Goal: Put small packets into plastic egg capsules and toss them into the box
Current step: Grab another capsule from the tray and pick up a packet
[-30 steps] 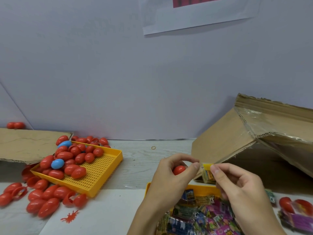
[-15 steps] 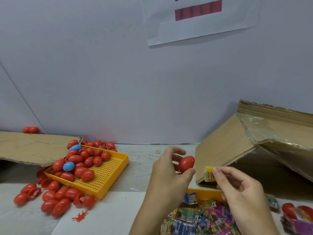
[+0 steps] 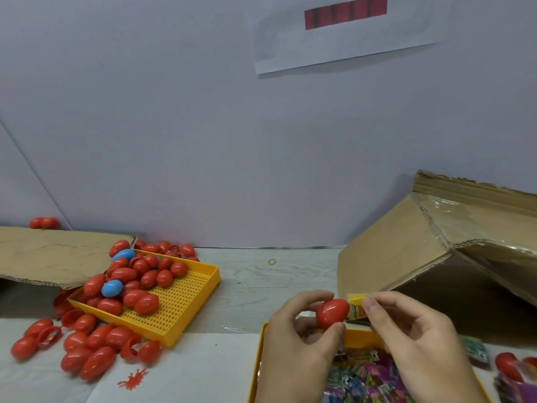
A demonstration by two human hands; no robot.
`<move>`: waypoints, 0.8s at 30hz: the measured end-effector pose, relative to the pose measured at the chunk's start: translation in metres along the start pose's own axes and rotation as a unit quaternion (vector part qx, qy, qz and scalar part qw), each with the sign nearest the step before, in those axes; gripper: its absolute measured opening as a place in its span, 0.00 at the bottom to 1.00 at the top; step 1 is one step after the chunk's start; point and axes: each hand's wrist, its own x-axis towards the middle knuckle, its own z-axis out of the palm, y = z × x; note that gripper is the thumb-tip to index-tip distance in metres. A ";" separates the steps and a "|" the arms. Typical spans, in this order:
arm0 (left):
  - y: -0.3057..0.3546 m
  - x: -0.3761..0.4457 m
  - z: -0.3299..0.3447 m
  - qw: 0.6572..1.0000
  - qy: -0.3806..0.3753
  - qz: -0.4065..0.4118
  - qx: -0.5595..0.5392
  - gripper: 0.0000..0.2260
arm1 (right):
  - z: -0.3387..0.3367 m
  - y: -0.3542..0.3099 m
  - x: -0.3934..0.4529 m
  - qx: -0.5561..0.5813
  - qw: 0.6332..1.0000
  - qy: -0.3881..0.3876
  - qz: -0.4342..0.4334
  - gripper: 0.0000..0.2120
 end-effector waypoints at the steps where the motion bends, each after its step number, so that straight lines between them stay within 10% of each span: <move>1: -0.001 0.000 0.000 1.000 0.000 0.004 -0.005 0.16 | 0.001 0.001 0.000 -0.005 1.000 -0.001 -0.005 0.09; 24: -0.005 -0.002 -0.004 0.999 0.017 0.000 -0.041 0.10 | 0.003 0.001 -0.003 -0.003 0.995 -0.031 -0.096 0.11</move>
